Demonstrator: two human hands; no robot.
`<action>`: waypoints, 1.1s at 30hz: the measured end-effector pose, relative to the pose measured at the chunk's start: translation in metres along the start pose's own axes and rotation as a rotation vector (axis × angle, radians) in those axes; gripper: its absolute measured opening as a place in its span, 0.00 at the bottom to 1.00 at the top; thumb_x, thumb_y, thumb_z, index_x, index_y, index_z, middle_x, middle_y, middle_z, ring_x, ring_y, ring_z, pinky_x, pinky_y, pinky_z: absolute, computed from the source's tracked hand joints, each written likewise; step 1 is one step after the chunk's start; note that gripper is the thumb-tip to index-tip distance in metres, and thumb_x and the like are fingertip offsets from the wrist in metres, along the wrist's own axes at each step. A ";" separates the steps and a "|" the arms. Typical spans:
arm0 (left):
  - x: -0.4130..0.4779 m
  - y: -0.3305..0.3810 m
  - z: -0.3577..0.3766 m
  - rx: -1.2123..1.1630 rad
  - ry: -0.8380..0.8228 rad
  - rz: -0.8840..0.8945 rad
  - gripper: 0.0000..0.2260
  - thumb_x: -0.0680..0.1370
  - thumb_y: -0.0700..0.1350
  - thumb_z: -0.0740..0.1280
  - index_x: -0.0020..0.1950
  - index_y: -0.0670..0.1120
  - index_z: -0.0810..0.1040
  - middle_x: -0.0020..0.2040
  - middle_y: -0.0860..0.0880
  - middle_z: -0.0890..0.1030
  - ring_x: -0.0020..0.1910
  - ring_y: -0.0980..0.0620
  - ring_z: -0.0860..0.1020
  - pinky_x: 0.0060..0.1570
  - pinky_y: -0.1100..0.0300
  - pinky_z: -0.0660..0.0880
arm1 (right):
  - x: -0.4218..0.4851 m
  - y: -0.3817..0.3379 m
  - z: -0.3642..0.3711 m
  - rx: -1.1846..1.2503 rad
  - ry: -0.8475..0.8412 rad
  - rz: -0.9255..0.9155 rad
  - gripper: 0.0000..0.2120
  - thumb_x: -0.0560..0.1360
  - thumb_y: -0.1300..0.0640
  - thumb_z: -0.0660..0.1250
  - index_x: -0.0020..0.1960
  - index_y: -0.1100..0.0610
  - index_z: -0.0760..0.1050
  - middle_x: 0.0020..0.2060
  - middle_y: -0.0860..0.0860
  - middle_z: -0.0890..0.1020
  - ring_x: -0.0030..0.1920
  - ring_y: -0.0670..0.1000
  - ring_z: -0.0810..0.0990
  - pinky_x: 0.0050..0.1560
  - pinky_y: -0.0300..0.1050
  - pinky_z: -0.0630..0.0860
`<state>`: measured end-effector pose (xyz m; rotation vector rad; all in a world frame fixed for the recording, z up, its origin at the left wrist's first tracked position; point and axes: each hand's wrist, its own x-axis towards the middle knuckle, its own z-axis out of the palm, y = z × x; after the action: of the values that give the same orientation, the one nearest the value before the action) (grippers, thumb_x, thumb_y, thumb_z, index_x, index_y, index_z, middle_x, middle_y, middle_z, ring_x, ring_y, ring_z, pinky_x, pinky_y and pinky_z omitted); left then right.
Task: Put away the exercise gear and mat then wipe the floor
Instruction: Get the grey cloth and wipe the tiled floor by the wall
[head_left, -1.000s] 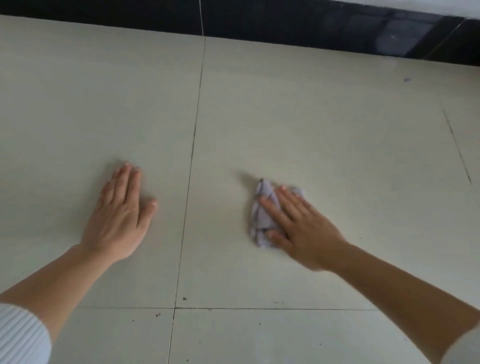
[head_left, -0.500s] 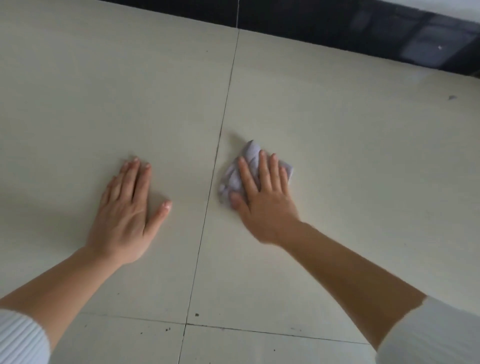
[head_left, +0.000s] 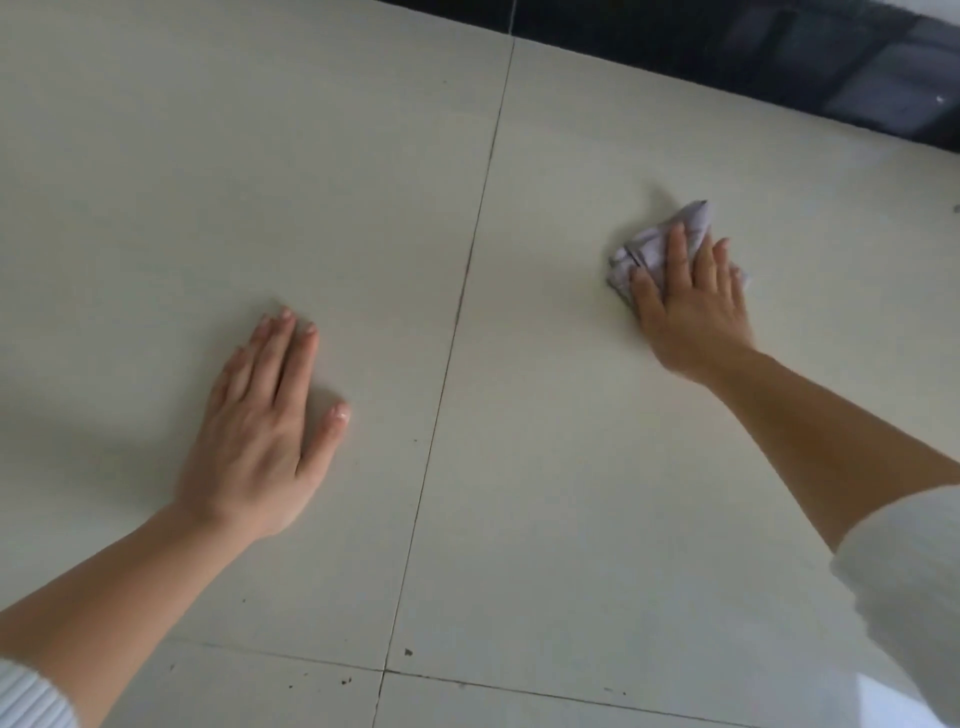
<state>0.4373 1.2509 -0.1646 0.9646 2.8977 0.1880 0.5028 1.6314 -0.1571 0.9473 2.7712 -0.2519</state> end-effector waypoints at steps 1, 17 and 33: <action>0.000 0.000 0.000 -0.003 0.000 -0.003 0.31 0.78 0.57 0.49 0.75 0.36 0.57 0.75 0.37 0.58 0.75 0.41 0.55 0.73 0.46 0.53 | 0.012 -0.007 -0.005 0.042 -0.004 0.099 0.33 0.80 0.37 0.42 0.79 0.53 0.40 0.78 0.57 0.44 0.77 0.57 0.40 0.75 0.54 0.39; 0.000 0.000 -0.003 -0.025 -0.021 -0.020 0.31 0.78 0.55 0.49 0.75 0.37 0.57 0.75 0.38 0.58 0.75 0.42 0.56 0.72 0.50 0.52 | -0.006 -0.029 0.008 -0.232 0.026 -0.804 0.29 0.82 0.43 0.41 0.76 0.58 0.55 0.72 0.64 0.63 0.72 0.67 0.62 0.73 0.58 0.54; 0.001 -0.004 0.002 -0.132 0.049 -0.038 0.29 0.79 0.52 0.51 0.74 0.34 0.58 0.74 0.37 0.60 0.74 0.42 0.58 0.72 0.48 0.56 | -0.063 -0.181 0.028 -0.112 -0.106 -0.738 0.27 0.82 0.44 0.43 0.78 0.49 0.39 0.78 0.53 0.41 0.76 0.56 0.35 0.75 0.53 0.33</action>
<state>0.4343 1.2489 -0.1673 0.8945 2.9018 0.4005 0.4431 1.4470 -0.1516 -0.1447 2.8697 -0.2346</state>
